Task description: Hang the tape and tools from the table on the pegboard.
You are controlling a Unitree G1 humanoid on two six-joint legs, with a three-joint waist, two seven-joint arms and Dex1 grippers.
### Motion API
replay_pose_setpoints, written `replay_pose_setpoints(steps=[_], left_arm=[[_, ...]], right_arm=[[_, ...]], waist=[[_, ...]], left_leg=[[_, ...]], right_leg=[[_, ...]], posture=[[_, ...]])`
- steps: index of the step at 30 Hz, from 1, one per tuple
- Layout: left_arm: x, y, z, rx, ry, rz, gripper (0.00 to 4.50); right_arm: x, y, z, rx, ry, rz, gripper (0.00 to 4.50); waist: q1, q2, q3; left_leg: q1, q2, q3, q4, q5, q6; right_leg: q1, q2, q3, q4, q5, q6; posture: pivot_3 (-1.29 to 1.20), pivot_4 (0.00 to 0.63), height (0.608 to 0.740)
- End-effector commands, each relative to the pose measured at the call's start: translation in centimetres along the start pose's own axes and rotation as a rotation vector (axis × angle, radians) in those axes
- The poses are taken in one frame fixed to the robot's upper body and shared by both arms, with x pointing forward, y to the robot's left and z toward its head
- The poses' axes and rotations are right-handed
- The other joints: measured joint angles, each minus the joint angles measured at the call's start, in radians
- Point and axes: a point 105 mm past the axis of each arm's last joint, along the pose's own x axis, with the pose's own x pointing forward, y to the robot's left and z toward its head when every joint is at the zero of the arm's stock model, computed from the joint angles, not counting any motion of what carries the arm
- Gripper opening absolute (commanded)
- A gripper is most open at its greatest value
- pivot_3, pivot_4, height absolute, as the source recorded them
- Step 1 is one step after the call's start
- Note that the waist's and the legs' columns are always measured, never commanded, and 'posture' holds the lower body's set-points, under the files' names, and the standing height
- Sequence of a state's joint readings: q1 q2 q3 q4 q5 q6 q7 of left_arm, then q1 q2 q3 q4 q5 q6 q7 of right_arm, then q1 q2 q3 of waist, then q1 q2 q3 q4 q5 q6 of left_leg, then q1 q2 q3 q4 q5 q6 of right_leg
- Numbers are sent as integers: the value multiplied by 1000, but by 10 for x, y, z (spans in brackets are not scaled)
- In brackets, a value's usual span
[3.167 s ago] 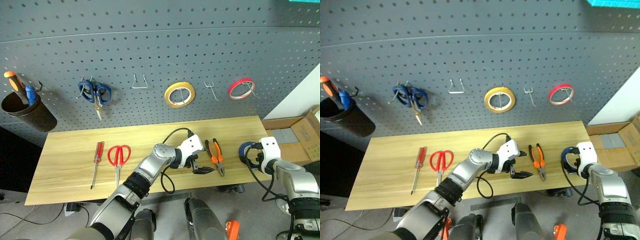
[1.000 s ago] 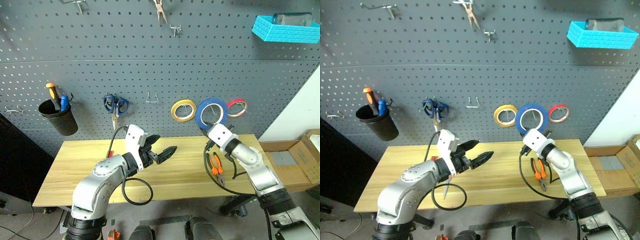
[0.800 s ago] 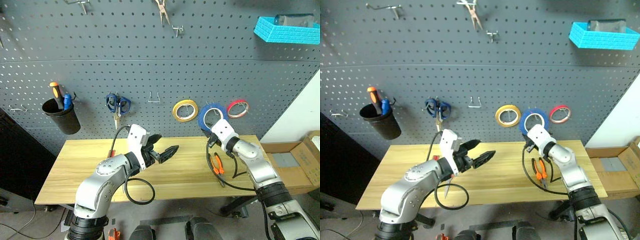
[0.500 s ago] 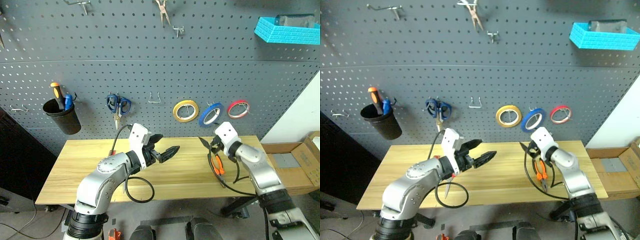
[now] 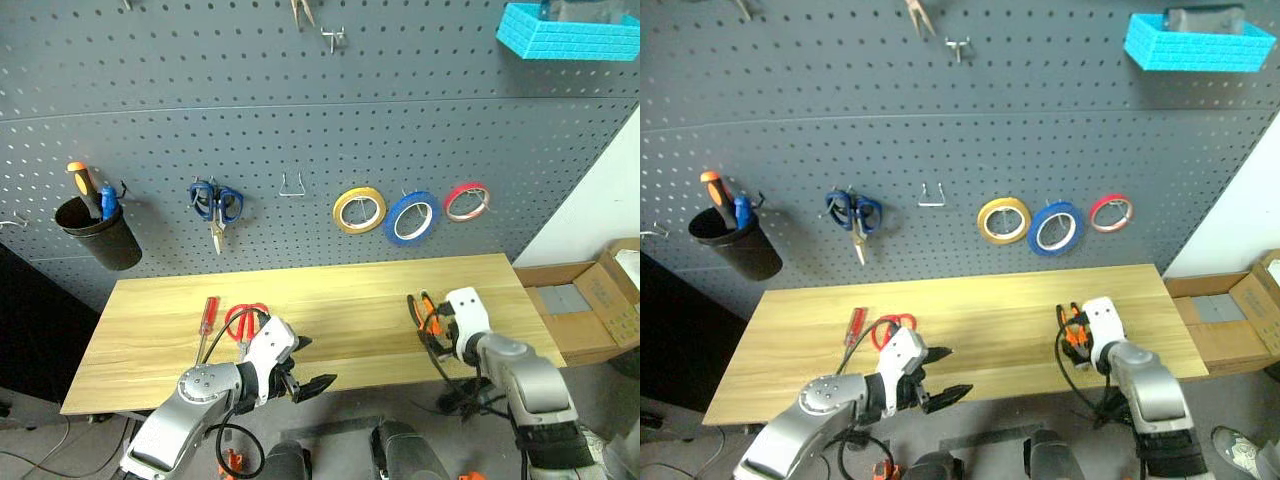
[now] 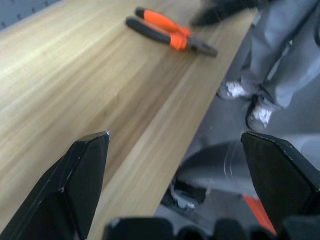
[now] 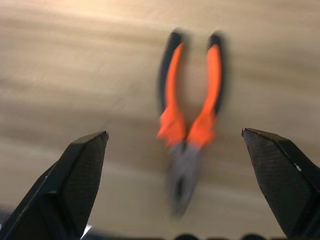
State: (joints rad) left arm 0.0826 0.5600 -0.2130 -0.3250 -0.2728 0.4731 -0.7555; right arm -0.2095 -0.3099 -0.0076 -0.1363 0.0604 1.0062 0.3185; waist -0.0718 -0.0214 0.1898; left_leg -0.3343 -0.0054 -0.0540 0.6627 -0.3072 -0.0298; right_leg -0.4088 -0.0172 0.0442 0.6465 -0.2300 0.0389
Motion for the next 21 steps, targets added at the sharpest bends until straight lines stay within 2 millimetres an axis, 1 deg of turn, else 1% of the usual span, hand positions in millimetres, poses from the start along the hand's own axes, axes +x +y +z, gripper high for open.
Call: replay_pose_setpoints(steps=[1,2,4,7,11,16,21], left_arm=[[2,-5,16,35,-53,-11,4500],[3,-4,17,30,-57,-7,4500],[3,-4,17,24,-56,2,4500],[0,-2,15,1,-56,31,4500],[-6,-4,12,-19,-52,51,4500],[-11,-6,9,-33,-46,81,4500],[-14,-11,12,-53,-57,91,4500]], right_arm=[[6,-13,8,69,24,-42,4446],[9,-15,10,89,37,-46,4446],[13,-13,12,129,61,-32,4446],[18,-3,10,194,122,13,4446],[24,-2,3,213,197,14,4446],[34,-3,-1,111,223,2,4446],[44,-13,-10,25,264,-17,4446]], waist=[[0,1,3],[-1,1,7],[-3,1,20],[-4,3,32],[-6,3,50],[-6,1,57],[-2,-5,61]], left_leg=[[-4,0,-1,0,-1,1],[-6,0,-2,0,-1,2],[-14,1,-2,0,-2,3],[-16,2,-6,0,-5,8],[-17,1,-8,0,-6,10],[-18,1,-9,1,-6,10],[-16,1,-10,1,-6,10]], right_leg=[[-3,0,-1,0,0,-1],[-5,-1,-1,0,1,-4],[-13,-3,0,1,2,-4],[-14,-5,0,0,2,-4],[-14,-7,-1,-1,2,-4],[-14,-7,-2,-1,1,-3],[-13,-6,-3,-1,1,-3]], posture=[[-93,241,740],[-85,256,740],[-76,263,740],[-65,269,740],[-36,280,740],[-5,287,740],[26,292,740]])
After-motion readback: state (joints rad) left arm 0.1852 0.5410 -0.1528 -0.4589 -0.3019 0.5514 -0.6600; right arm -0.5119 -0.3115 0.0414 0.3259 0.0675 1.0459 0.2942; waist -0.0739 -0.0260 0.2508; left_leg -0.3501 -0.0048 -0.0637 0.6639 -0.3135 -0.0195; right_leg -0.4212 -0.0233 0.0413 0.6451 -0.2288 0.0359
